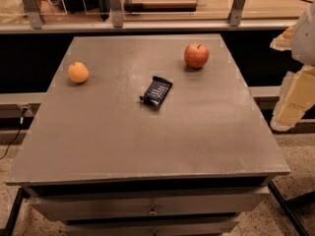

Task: Pick rxbar blueberry

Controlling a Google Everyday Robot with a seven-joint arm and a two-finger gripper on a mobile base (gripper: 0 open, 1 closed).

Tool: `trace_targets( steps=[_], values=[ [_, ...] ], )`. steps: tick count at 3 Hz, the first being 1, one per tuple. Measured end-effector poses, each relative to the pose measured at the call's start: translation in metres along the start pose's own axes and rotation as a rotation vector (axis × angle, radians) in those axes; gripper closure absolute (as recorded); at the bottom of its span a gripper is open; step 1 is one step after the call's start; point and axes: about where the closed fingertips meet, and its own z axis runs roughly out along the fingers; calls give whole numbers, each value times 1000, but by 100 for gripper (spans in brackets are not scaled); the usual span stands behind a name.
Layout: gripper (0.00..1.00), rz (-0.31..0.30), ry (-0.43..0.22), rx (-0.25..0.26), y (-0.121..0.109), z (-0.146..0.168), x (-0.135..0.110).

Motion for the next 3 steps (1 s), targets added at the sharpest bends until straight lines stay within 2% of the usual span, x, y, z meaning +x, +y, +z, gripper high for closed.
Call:
trace_targets(
  steps=[1,2,3],
  values=[
    [0,0,0,0,0,0,0],
    [0,-59,-15,16,-13,2,-7],
    [0,-191,-42,38,-34,6,-25]
  ],
)
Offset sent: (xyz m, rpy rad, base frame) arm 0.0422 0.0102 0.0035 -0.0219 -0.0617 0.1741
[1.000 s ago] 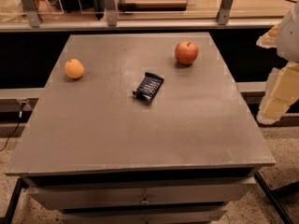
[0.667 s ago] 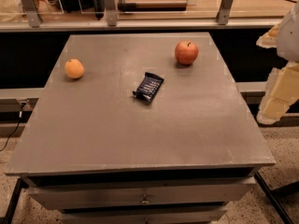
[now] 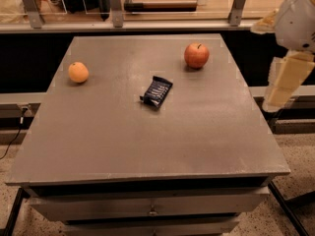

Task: Pick rxbar blueberry

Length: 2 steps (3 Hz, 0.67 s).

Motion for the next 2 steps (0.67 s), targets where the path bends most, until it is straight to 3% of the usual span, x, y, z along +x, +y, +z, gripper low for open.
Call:
trace_targets(
  steps=[1,2],
  values=[
    [0,-174,-50,-5,-25,12,-19],
    [0,-244,-55,5,-28,11,-21]
  ],
)
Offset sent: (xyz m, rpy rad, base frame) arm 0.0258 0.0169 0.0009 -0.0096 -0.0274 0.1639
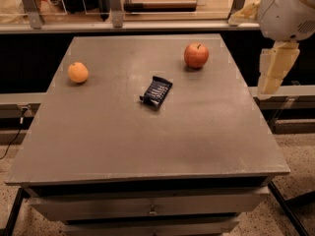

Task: Pick rxbar blueberry

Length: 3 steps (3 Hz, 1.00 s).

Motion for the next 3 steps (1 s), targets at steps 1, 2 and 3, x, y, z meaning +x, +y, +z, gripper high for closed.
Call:
trace_targets(
  steps=[1,2,3],
  values=[
    [0,6,0,1,0,0,0],
    [0,-101,13,-40,-3,9,-9],
    [0,-315,42,-123,-19,33,-28]
  ],
)
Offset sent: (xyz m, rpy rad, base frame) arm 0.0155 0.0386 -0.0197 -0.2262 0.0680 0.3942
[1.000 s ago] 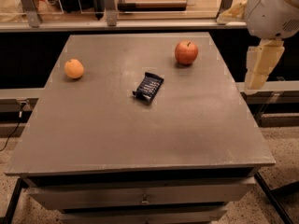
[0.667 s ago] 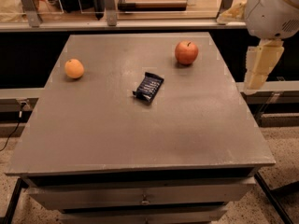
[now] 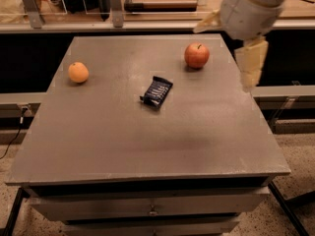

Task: Pick rxbar blueberry

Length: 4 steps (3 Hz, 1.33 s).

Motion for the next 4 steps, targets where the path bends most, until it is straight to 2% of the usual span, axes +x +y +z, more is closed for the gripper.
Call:
trace_targets(
  steps=[1,2,3,4],
  values=[
    [0,-226,24,-72,-39,34,-17],
    [0,-360,24,-96,-58,58,-32],
    [0,-473,-18,-119,-66,82,-49],
    [0,-554,-73,-121,-69,103,-68]
  ],
)
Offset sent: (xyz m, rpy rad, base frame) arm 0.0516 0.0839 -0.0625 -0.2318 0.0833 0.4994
